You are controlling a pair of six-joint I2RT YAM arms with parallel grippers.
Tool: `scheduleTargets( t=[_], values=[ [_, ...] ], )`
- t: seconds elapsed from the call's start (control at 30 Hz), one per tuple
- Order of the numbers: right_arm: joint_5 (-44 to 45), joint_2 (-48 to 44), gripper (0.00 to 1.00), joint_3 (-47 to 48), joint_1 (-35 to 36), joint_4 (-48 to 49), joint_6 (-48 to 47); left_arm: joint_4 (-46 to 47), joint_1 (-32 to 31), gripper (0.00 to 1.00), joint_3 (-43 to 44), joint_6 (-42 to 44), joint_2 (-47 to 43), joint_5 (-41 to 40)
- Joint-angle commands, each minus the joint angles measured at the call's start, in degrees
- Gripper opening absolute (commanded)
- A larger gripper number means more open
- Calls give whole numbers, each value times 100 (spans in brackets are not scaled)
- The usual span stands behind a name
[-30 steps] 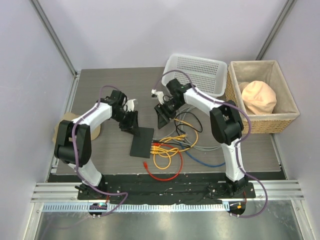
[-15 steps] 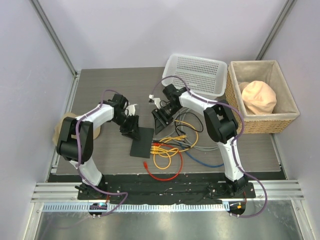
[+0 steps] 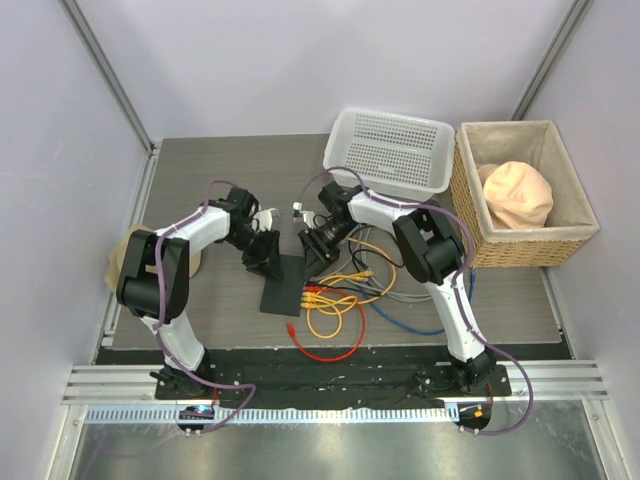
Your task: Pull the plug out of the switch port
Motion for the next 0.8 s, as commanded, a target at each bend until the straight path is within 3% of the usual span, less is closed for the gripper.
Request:
scheduleTargets(
  t=[0.0, 0.43, 0.77],
  values=[
    [170, 243, 54, -146, 72, 230, 134, 233, -62, 40, -255, 277, 442, -925],
    [425, 445, 41, -85, 72, 274, 108, 295, -62, 40, -317, 286, 407, -880],
    [978, 454, 21, -181, 72, 371, 161, 304, -62, 40, -299, 286, 442, -880]
  ],
)
